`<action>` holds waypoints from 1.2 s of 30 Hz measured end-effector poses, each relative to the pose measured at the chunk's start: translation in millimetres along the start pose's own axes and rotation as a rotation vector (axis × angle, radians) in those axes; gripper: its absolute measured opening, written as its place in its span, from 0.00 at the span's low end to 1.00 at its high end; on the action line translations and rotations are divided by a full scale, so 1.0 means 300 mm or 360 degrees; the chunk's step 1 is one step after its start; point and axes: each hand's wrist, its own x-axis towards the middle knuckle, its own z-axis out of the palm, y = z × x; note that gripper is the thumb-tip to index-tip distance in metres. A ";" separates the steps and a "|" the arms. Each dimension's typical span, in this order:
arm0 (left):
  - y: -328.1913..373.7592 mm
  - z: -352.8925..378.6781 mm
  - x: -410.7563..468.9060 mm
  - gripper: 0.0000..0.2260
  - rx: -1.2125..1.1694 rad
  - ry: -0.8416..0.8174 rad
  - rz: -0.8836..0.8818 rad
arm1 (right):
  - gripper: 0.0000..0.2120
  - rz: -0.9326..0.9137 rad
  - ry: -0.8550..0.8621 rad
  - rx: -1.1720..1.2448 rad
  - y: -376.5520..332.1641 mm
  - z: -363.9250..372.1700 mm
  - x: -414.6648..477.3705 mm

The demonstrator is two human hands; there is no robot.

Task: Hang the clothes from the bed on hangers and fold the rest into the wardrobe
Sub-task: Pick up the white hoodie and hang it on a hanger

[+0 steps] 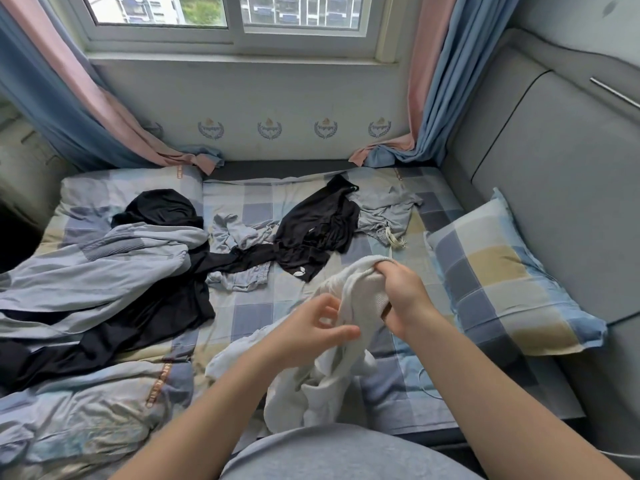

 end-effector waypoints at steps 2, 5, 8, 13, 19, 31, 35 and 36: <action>-0.007 0.019 -0.001 0.25 0.0032 0.0037 0.0004 | 0.11 0.0048 -0.0052 0.0111 -0.026 0.015 -0.024; -0.025 0.049 -0.002 0.35 0.0164 0.0144 -0.0091 | 0.11 0.0075 -0.0116 0.0299 -0.057 0.041 -0.054; -0.069 0.077 0.007 0.19 0.0325 0.0440 -0.0171 | 0.10 0.0101 -0.0170 0.0517 -0.085 0.063 -0.074; -0.139 0.026 0.011 0.14 0.0440 0.0780 -0.0195 | 0.06 0.0087 -0.0109 0.0682 -0.115 0.056 -0.076; -0.098 -0.088 -0.020 0.14 0.0455 0.1088 -0.0035 | 0.08 0.0076 -0.0056 0.0739 -0.112 0.022 -0.054; 0.152 -0.175 -0.038 0.14 -0.0842 0.0794 0.0170 | 0.06 -0.0135 -0.0451 0.0081 -0.011 0.011 -0.102; 0.215 -0.155 -0.077 0.13 -0.0954 0.0694 0.0210 | 0.12 -0.0508 -0.0609 -0.0391 0.087 0.026 -0.125; 0.233 -0.147 -0.089 0.14 -0.0991 0.0661 0.0227 | 0.16 -0.0536 -0.0660 -0.0442 0.110 0.033 -0.127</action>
